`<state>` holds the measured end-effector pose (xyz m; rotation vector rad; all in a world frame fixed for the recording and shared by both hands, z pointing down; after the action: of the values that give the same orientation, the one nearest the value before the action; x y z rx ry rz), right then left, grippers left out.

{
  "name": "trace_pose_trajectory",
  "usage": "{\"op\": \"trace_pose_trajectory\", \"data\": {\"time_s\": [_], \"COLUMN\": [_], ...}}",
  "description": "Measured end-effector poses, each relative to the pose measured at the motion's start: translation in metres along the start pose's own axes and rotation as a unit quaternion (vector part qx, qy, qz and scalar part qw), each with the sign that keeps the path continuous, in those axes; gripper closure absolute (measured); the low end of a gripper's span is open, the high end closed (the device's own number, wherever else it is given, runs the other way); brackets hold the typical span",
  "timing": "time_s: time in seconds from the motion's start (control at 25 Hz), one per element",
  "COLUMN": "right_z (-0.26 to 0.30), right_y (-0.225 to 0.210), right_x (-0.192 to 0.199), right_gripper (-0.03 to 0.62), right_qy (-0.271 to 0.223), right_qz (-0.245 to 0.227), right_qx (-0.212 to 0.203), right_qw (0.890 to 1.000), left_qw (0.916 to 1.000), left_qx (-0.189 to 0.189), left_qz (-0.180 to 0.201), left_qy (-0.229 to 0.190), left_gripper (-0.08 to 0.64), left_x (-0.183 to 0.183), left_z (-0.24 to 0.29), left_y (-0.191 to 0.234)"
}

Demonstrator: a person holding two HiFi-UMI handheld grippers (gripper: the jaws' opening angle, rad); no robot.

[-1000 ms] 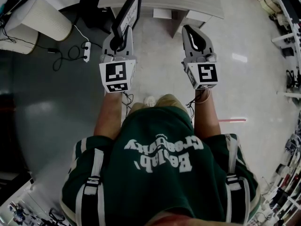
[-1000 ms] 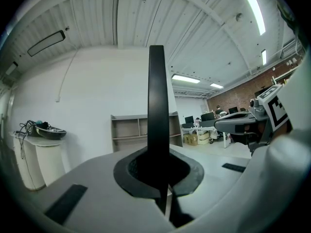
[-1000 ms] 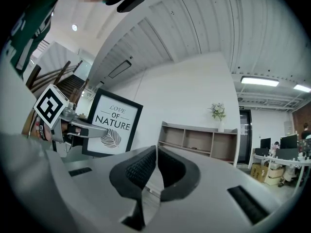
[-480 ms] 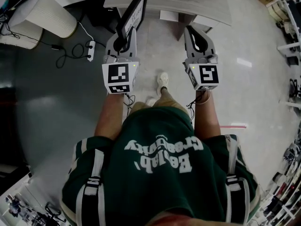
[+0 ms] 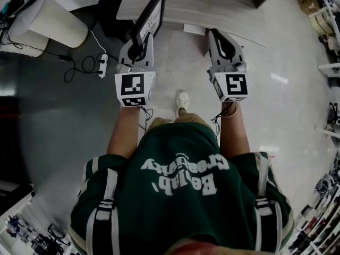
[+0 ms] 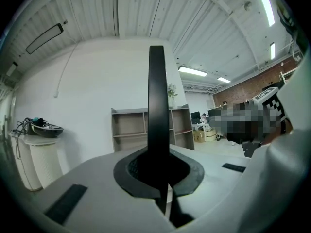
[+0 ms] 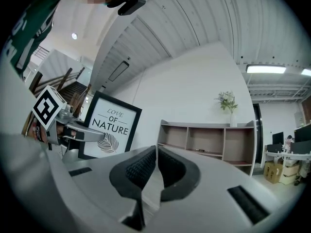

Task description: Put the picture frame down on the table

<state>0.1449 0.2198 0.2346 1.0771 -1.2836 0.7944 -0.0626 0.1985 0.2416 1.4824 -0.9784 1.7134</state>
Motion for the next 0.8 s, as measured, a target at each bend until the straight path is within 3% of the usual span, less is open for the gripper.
{"op": "trace_pose_trajectory", "data": {"time_s": [0.4,0.8], "right_z": [0.077,0.105], "right_y": [-0.084,-0.121], "right_x": [0.019,0.036], "right_gripper": [0.551,0.551], "right_qy": [-0.002,0.001], "right_qz": [0.002,0.01], "right_qx": [-0.024,-0.042], "right_qw": [1.0,0.999], "left_qw": [0.9998,0.9997], "left_qx": [-0.016,-0.021], "left_qz": [-0.004,-0.009], "left_qy": [0.004,0.006], "left_gripper": [0.534,0.534], "left_x": [-0.007,0.0], "left_z": [0.105,0.146], "left_y": [0.001,-0.011]}}
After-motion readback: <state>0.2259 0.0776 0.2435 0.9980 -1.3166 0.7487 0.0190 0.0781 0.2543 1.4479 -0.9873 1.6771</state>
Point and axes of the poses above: the fingertips, and each gripper's own axes: z forward along the fingers, y to its left, x out of its underside, the point moved 5 cm from there along -z, backward along the fingers
